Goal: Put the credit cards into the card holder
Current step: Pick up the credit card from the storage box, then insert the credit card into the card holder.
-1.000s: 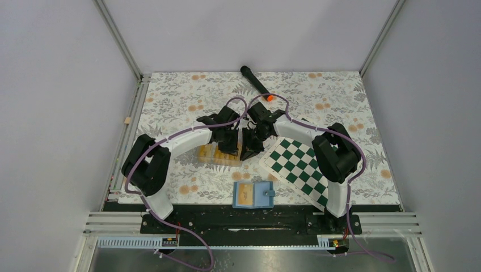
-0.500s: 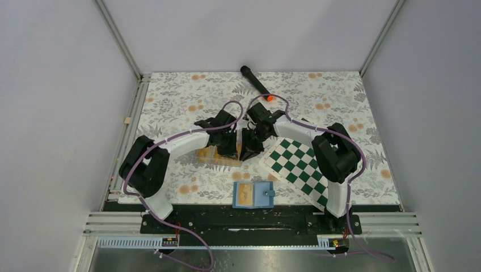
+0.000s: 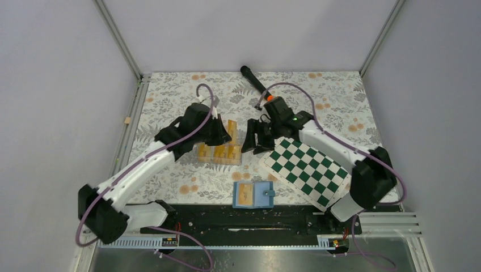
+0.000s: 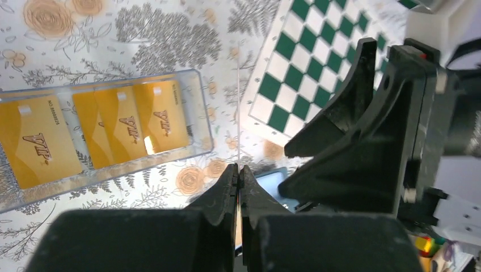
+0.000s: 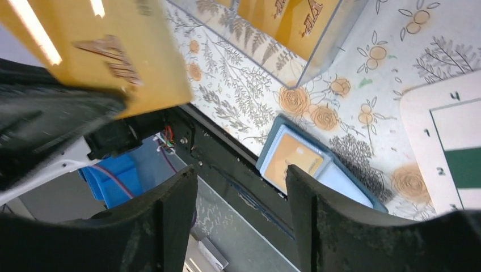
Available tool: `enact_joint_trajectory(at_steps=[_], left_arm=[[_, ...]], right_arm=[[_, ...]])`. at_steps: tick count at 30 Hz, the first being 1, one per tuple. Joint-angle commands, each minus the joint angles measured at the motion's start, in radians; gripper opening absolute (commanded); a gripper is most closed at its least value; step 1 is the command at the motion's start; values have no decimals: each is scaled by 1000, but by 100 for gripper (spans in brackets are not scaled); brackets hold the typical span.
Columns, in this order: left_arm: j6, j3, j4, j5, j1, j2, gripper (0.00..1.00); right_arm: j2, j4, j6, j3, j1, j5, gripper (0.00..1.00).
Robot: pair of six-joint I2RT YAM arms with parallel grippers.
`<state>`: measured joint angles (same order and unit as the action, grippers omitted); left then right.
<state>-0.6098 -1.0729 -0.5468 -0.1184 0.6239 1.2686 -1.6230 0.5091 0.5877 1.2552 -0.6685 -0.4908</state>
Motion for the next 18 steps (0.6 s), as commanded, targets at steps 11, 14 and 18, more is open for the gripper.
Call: enact_joint_trajectory(at_steps=[11,14,18], left_arm=[[-405,616,670,-391,5,-470,0],[-480,745,823,-407,21,-493,0],[-573,865,993,-374,73,-456,0]], right_arm=[[496,-57,49,-485,93,-117,71],[537,-100,72,-602,95,-117,70],[542,-170,103,-710,94,-123,65]])
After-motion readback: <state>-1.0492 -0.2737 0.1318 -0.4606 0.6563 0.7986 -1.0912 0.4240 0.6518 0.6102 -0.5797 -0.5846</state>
